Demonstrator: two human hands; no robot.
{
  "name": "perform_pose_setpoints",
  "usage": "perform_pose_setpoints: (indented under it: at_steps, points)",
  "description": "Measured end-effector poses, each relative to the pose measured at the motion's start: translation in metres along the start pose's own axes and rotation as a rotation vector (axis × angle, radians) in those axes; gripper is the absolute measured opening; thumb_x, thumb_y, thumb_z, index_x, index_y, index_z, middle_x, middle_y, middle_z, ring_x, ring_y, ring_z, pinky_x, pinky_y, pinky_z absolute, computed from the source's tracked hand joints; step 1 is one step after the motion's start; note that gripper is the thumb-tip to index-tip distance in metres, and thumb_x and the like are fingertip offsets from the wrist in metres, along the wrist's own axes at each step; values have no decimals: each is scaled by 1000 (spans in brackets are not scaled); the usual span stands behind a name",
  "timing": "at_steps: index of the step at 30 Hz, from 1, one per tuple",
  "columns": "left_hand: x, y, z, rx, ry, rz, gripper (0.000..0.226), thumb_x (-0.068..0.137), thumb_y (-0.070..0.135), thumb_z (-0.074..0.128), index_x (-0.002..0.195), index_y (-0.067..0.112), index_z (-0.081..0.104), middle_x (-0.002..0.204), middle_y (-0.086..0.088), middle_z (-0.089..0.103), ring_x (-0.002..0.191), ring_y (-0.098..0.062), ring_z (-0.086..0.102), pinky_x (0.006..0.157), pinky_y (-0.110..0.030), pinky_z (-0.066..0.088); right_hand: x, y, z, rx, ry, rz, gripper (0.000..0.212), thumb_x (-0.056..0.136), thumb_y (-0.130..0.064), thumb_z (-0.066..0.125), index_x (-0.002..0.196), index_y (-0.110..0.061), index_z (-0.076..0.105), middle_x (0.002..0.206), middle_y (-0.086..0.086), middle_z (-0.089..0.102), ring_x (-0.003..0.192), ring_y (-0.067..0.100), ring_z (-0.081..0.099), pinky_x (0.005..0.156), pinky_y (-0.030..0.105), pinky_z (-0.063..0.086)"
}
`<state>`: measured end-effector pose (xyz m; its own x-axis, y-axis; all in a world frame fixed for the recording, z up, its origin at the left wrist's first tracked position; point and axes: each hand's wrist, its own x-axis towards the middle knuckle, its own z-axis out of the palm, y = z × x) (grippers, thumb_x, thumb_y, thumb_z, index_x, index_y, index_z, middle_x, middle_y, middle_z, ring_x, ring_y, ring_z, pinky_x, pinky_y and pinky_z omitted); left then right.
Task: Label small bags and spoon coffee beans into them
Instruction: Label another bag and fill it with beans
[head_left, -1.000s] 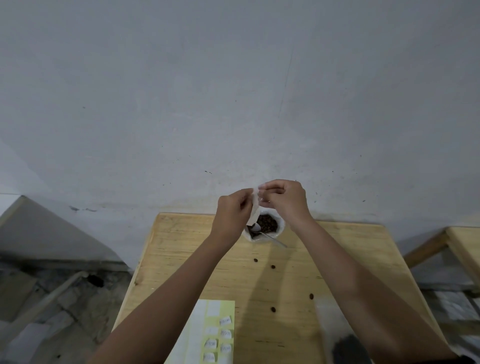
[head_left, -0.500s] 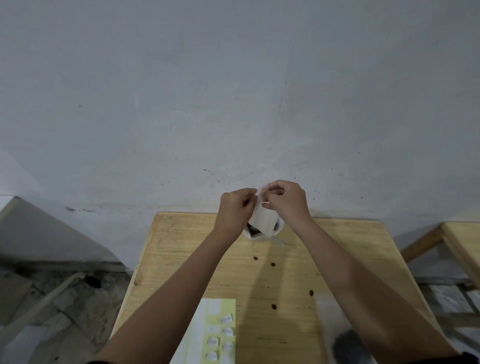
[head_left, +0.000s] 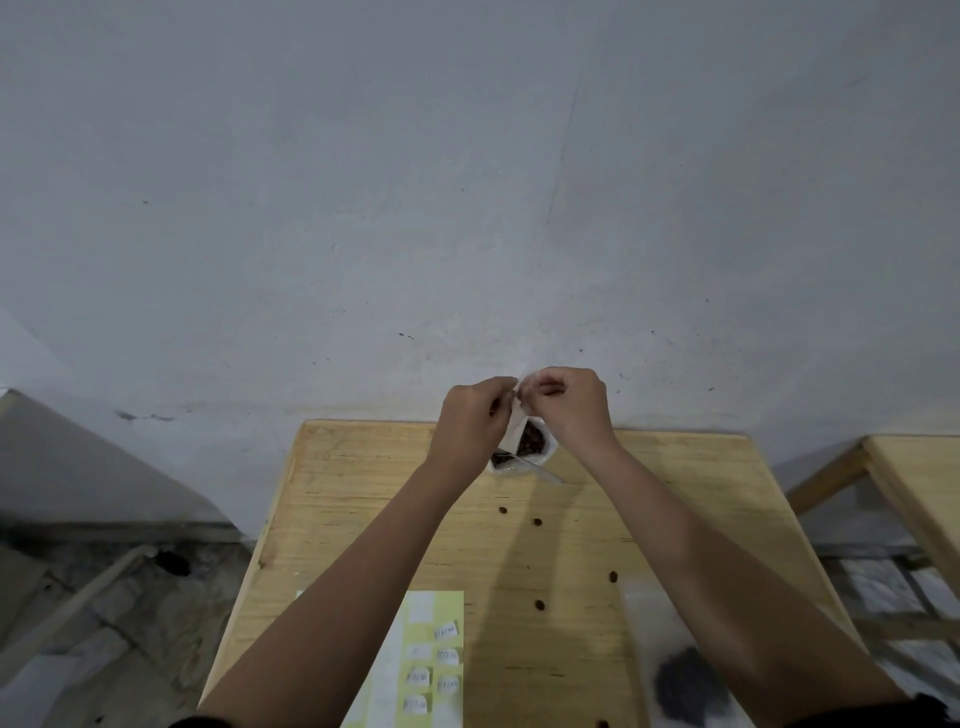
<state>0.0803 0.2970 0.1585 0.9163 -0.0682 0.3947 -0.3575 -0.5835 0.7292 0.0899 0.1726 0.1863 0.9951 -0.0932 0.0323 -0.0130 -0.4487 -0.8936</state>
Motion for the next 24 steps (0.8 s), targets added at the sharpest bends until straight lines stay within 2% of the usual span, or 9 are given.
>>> perform_pose_setpoints:
  at_steps: [2,3,6,8,10,12,16,20,24]
  points:
    - [1,-3,-3,37,-57,5,19,87,0,55,99,3,70,68,-12,68,56,-22,59,54,-27,46,1,4,-3,-36,-20,-26,18,77,7,63,71,-7,72,69,1,68,67,16,65,70,23,57]
    - [2,-5,-7,52,-65,-5,18,88,1,56,99,3,70,69,-12,69,57,-20,58,55,-23,45,0,6,-4,-69,-32,-40,16,78,7,63,75,-6,73,70,1,67,65,11,64,69,16,55]
    - [11,-16,-17,48,-59,-44,18,86,0,58,100,1,70,79,-11,72,70,-21,67,70,-33,54,-6,12,-5,-135,-63,-65,12,80,5,65,82,-3,74,75,-2,65,63,-1,56,61,2,44]
    - [13,-14,-21,15,-104,-40,19,86,1,59,103,1,69,84,-11,73,77,-22,69,75,-31,55,-5,13,-6,-97,-57,-25,14,80,4,64,78,-7,73,74,0,66,66,7,59,66,8,49]
    - [11,-5,-21,-58,-167,-46,22,89,5,59,110,3,66,93,-10,72,87,-19,69,80,-18,53,-1,9,-11,2,-73,46,20,79,6,60,72,-10,70,71,3,67,70,17,63,70,23,56]
    - [6,4,-20,-172,-240,-81,28,92,13,57,118,5,61,107,-9,69,100,-12,65,85,-10,48,3,1,-19,68,-108,91,19,79,5,58,71,-9,68,68,5,66,66,16,63,65,21,56]
    - [-1,8,-20,-219,-395,-89,70,84,41,66,143,23,34,147,9,37,130,2,34,106,-16,31,9,-11,-33,41,-210,96,10,81,0,59,76,-4,68,70,8,65,63,15,63,69,24,56]
    - [0,8,-20,-81,-488,31,126,58,53,82,149,29,-1,155,21,-5,140,8,-7,107,-14,11,10,-19,-39,0,-334,75,9,81,0,59,80,3,68,69,9,63,64,14,62,72,27,56]
    - [-1,3,-16,-15,-390,114,126,54,55,83,149,28,3,150,10,11,138,-1,13,103,-21,28,3,-27,-39,-83,-353,4,11,79,1,60,76,-5,68,62,2,64,54,5,61,59,13,50]
